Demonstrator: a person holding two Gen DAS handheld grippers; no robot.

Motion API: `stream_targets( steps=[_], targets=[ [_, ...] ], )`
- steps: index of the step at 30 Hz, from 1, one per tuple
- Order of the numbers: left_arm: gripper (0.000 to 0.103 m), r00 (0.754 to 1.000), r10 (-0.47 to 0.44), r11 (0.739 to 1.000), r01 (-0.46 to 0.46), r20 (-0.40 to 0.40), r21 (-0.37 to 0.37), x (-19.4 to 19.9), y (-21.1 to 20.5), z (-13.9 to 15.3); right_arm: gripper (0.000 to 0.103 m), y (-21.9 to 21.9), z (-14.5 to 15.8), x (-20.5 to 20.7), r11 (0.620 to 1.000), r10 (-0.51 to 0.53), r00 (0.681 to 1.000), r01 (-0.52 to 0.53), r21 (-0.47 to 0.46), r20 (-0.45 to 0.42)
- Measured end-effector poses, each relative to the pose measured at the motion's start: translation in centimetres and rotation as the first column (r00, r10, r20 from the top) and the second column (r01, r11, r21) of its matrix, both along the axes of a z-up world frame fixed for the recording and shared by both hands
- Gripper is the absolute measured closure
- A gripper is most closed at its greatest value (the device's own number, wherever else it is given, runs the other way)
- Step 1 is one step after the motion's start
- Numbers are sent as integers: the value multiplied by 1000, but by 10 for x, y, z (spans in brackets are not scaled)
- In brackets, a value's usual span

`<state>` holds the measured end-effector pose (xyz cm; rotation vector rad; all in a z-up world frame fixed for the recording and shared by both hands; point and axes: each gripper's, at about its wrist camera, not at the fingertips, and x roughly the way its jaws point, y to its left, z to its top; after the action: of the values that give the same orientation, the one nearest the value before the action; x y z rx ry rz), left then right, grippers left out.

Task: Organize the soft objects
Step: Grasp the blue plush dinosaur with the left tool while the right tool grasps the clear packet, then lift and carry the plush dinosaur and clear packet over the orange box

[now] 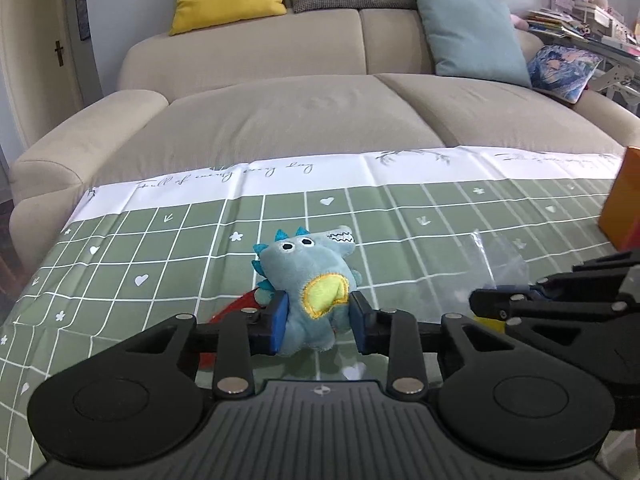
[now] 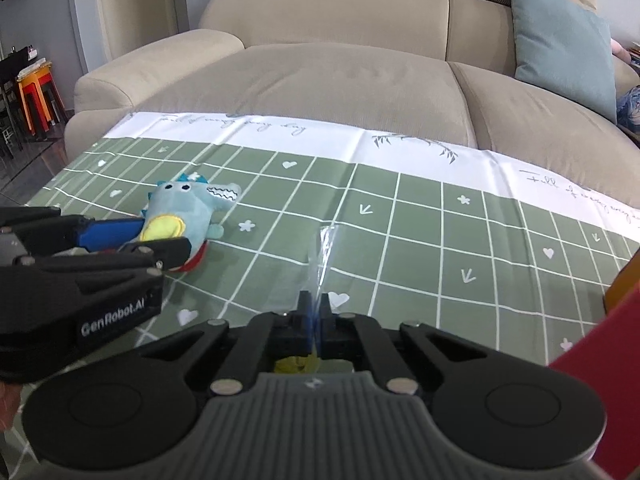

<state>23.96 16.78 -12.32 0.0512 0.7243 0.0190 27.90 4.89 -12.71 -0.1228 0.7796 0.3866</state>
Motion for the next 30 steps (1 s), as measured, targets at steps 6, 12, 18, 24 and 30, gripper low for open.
stream_targets(
  steps=[6, 12, 18, 24, 30],
  targets=[
    [67, 1000, -7, 1000, 7, 18, -17, -23, -11, 22, 103, -9, 22, -25, 1000, 13, 1000, -13, 5, 13],
    [67, 1000, -1, 999, 2, 12, -50, -55, -26, 46, 103, -27, 44, -56, 1000, 21, 999, -21, 3, 31],
    [67, 999, -32, 998, 33, 21, -55, -87, -47, 69, 103, -50, 71, -93, 999, 41, 997, -42, 9, 60],
    [66, 997, -74, 995, 75, 14, -62, -119, -72, 85, 103, -80, 97, -131, 998, 47, 997, -50, 44, 67],
    [66, 994, -113, 990, 113, 8, -84, -156, -95, 97, 103, -113, 110, -173, 997, 33, 997, -38, 66, 66]
  ],
)
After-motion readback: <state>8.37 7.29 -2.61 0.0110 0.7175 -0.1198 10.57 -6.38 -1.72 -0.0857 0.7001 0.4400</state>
